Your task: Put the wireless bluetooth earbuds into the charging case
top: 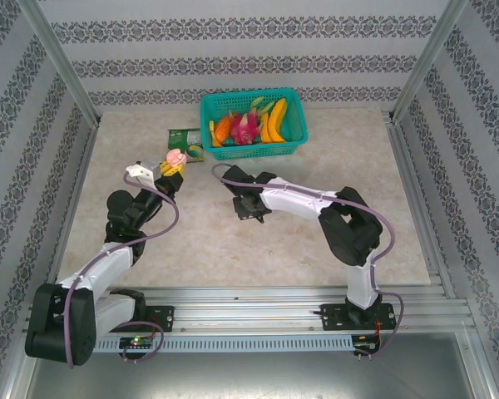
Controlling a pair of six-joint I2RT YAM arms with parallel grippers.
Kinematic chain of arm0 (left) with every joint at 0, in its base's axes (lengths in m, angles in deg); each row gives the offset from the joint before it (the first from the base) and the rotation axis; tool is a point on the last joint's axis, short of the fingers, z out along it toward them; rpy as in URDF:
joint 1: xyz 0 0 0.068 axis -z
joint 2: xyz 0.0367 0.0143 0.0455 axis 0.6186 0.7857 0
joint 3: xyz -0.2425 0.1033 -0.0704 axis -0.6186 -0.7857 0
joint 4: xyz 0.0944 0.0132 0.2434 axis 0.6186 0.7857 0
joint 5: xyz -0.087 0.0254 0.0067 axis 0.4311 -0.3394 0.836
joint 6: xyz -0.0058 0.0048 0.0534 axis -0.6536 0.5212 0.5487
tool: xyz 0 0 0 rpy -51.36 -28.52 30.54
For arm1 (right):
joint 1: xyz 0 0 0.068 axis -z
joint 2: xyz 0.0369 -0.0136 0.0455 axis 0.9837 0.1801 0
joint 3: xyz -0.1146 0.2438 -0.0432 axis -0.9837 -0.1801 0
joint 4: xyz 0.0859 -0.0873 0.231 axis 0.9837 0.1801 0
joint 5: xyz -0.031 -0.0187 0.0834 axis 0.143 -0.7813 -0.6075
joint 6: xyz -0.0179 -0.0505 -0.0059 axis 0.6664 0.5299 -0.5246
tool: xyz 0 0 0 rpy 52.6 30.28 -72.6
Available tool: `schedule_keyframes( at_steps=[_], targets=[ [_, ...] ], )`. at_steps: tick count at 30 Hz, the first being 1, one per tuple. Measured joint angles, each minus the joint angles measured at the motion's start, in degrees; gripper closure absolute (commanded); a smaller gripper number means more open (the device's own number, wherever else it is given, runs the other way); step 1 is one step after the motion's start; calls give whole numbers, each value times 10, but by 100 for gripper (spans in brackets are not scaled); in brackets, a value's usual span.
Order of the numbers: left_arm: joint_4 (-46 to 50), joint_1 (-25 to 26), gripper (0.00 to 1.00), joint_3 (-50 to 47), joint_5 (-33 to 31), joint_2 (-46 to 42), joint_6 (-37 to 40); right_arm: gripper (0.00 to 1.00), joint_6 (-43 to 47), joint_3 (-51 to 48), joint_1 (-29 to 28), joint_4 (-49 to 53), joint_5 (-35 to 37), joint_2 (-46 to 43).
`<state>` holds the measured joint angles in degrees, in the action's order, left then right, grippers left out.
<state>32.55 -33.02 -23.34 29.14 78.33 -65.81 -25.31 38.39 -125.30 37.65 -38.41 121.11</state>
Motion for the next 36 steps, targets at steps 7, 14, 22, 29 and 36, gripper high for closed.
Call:
schedule_keyframes(
  at_steps=[7, 14, 22, 29, 36],
  targets=[
    [-1, 23, 100, 9, 28, 60, 1, 79, 9, -31, 42, -24, -4, -79],
    [-14, 65, 100, 23, 48, 160, 3, 79, 28, -33, 81, -42, -20, -146],
    [-31, 122, 100, 118, 76, 265, 16, 78, 48, -3, 90, -46, -42, -186],
    [-54, 163, 100, 189, 87, 355, 16, 77, 63, 10, 91, -68, -52, -229],
    [-61, 196, 100, 250, 103, 401, 16, 77, 79, -15, 92, -132, -57, -282]
  ],
)
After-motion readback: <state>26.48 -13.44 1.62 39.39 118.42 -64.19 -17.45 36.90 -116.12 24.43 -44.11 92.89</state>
